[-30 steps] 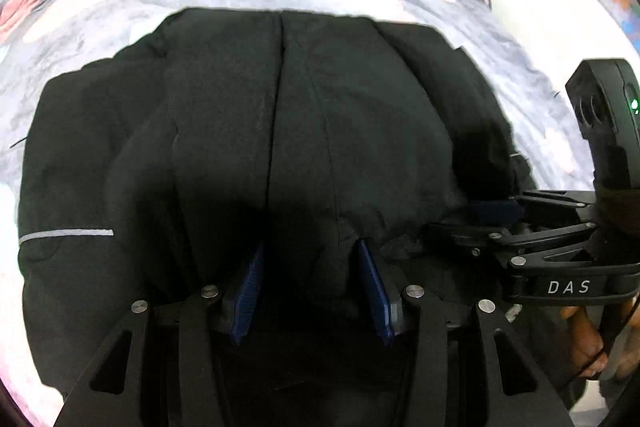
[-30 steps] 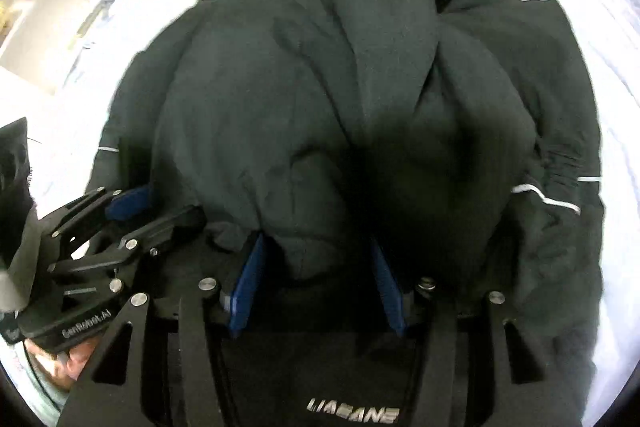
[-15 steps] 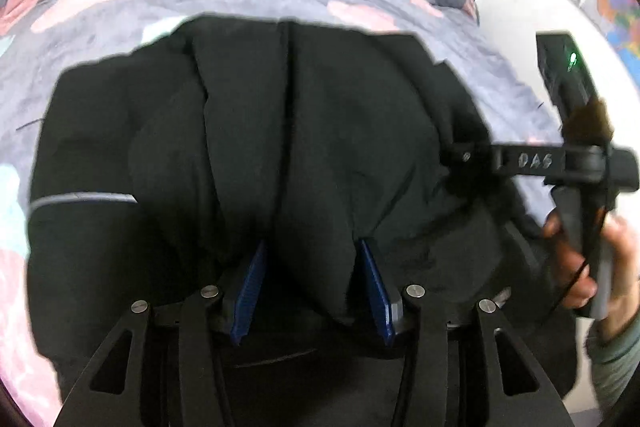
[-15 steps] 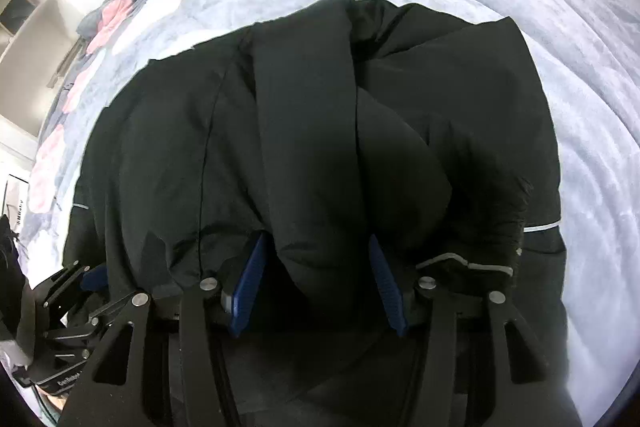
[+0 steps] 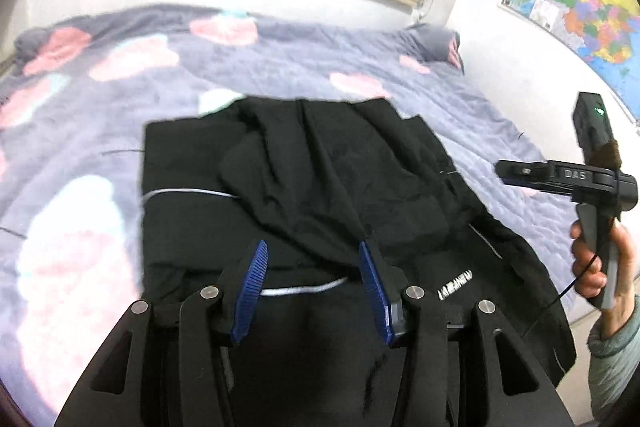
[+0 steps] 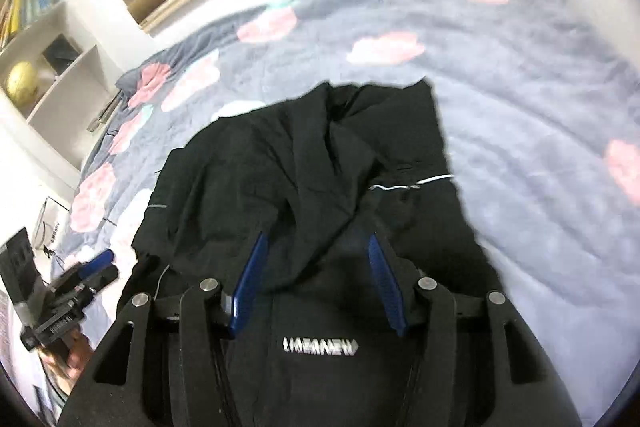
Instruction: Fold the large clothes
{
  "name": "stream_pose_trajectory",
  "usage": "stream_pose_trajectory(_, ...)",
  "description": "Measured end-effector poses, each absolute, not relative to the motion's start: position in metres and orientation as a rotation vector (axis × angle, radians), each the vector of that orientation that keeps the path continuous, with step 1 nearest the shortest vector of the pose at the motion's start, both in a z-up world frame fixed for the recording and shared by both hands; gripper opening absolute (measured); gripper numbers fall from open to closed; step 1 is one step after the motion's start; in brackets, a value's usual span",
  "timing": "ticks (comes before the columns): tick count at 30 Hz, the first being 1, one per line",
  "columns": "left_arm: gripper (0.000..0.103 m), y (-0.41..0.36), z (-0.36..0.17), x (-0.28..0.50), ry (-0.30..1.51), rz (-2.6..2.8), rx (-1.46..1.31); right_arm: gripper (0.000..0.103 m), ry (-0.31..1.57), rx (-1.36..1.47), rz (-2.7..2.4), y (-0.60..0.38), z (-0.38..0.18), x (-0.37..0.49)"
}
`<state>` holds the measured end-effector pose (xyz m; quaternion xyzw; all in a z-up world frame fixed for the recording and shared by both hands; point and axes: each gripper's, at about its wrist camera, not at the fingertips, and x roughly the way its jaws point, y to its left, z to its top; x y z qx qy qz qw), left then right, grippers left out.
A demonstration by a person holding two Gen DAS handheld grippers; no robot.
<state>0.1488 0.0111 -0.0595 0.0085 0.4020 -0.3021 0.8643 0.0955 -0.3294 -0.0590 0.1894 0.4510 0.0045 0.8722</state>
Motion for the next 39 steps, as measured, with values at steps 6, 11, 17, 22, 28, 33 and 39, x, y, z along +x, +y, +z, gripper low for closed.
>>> stream_pose_trajectory(6,0.051,0.037,-0.033,0.091,0.778,-0.585,0.102,0.061,0.915,0.260,-0.044,-0.313,-0.016,0.022)
stream_pose_trajectory(11,0.080,0.060,-0.019,0.036,0.717,-0.535,0.116,0.072,0.964,0.189,-0.066,-0.316,-0.023,-0.038)
stream_pose_trajectory(17,0.081,0.105,-0.053,-0.015,0.762,-0.446,0.086,0.073,1.064,0.263,-0.091,-0.331,-0.092,-0.087)
stream_pose_trajectory(22,0.081,0.148,-0.105,-0.027,0.888,-0.378,0.002,0.073,1.080,0.366,-0.108,-0.351,-0.132,-0.113)
stream_pose_trajectory(28,0.081,0.180,-0.156,-0.040,0.989,-0.340,-0.103,0.072,1.066,0.352,-0.131,-0.358,-0.144,-0.127)
stream_pose_trajectory(33,0.080,0.188,-0.176,-0.037,1.047,-0.390,-0.205,0.072,1.063,0.342,-0.165,-0.365,-0.147,-0.132)
stream_pose_trajectory(39,0.080,0.189,-0.181,-0.038,1.063,-0.428,-0.249,0.072,1.073,0.327,-0.200,-0.368,-0.150,-0.143)
